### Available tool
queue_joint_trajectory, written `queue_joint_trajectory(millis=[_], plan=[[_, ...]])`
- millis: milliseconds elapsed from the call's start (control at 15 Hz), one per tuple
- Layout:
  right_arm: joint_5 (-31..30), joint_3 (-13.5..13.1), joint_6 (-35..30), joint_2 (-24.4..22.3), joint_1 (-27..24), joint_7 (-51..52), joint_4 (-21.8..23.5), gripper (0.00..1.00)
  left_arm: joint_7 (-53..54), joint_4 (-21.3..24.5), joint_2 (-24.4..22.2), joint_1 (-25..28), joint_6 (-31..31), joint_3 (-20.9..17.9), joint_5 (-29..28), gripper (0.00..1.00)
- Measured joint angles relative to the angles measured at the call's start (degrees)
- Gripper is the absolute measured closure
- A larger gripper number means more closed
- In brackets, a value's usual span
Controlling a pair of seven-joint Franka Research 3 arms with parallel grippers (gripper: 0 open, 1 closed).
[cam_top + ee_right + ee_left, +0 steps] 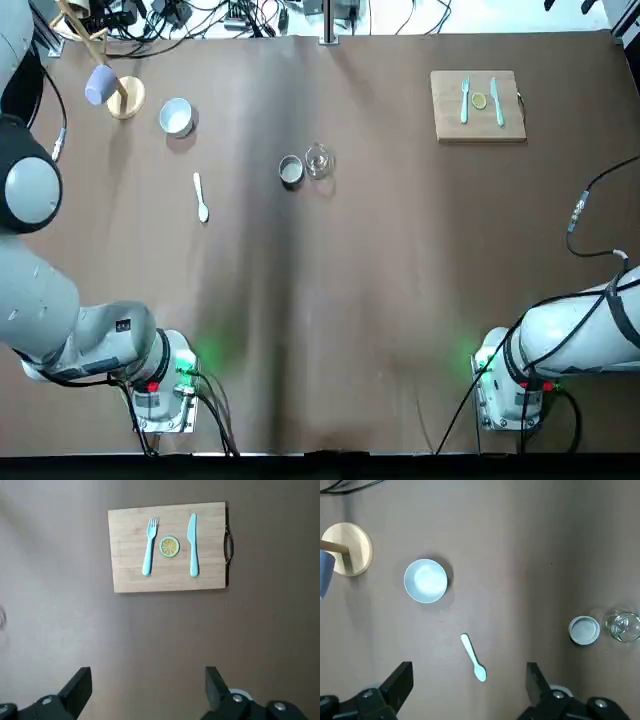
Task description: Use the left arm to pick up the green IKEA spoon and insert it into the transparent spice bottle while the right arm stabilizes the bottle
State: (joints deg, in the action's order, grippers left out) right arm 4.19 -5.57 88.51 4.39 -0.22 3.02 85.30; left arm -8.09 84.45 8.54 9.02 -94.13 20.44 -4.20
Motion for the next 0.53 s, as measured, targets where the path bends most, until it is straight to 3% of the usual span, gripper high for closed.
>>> queue_joint_trajectory(millis=[533], plan=[[0.1,0.5,0.5,2.5,6.9,0.9,1.4,0.00,-2.3,5.2,4.1,1.4,-3.0,-0.3,0.1,0.01]])
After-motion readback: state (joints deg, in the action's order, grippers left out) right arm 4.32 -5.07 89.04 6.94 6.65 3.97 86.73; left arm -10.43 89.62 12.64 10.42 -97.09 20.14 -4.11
